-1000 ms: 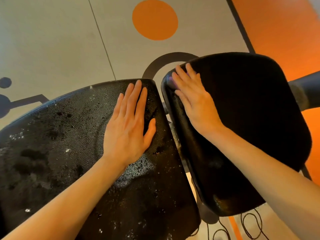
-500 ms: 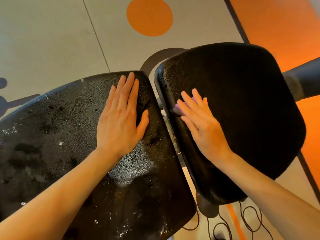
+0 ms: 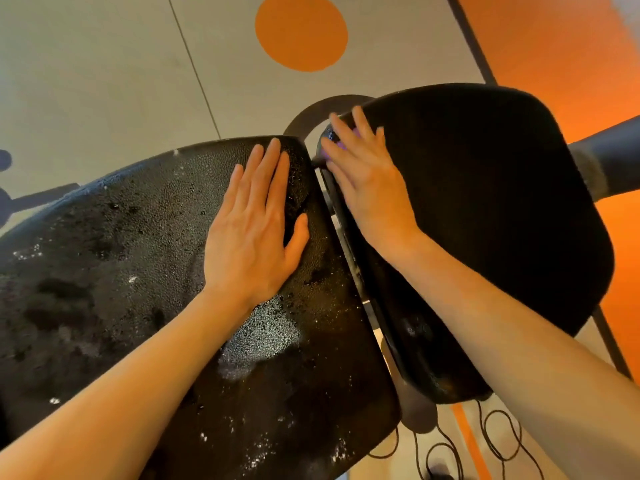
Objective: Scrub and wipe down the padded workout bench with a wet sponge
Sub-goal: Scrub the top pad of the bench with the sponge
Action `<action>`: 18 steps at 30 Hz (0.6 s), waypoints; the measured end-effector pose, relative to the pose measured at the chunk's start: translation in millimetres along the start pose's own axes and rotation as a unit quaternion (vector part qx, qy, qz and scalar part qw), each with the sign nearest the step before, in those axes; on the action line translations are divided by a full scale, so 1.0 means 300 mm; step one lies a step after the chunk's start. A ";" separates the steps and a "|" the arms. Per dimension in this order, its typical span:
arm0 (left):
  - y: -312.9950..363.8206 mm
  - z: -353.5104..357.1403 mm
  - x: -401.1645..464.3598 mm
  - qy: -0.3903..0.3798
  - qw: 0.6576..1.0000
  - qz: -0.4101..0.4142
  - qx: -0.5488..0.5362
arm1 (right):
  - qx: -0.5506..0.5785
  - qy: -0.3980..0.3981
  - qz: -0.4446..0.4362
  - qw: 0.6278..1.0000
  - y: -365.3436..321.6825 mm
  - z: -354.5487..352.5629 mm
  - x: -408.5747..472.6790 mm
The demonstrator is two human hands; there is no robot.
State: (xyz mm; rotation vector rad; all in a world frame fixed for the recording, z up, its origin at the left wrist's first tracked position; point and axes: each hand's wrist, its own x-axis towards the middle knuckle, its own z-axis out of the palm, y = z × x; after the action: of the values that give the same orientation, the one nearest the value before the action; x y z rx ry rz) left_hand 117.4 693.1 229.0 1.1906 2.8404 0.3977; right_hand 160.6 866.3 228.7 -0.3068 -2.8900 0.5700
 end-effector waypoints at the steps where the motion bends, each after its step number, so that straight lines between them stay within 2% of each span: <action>1: -0.002 0.003 -0.001 0.001 1.000 0.000 0.001 | -0.027 0.007 -0.011 1.000 -0.004 0.016 0.058; 3: -0.004 0.002 0.001 0.000 1.000 0.004 0.001 | -0.052 -0.010 -0.036 0.998 0.000 0.017 0.009; 8: -0.004 -0.001 0.006 -0.007 1.000 0.000 -0.005 | -0.023 -0.112 -0.043 0.993 0.005 -0.098 -0.478; 11: -0.004 0.003 0.004 -0.007 1.000 0.002 -0.002 | 0.004 -0.080 -0.030 0.996 0.003 -0.047 -0.314; 14: -0.007 0.012 0.000 -0.003 1.000 0.006 -0.001 | -0.004 -0.015 0.004 1.000 -0.017 0.007 -0.109; 16: -0.006 0.015 0.001 0.003 1.000 0.011 -0.005 | -0.016 -0.030 -0.004 0.999 -0.008 -0.001 -0.211; 18: -0.004 0.013 0.002 0.001 1.000 0.009 -0.009 | -0.037 -0.069 -0.015 0.997 0.009 -0.041 -0.462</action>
State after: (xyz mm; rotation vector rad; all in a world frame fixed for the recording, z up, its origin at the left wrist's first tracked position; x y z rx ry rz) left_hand 116.5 693.5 225.1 1.2154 2.8241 0.4246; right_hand 297.0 840.7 220.0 -0.2439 -3.0486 0.4998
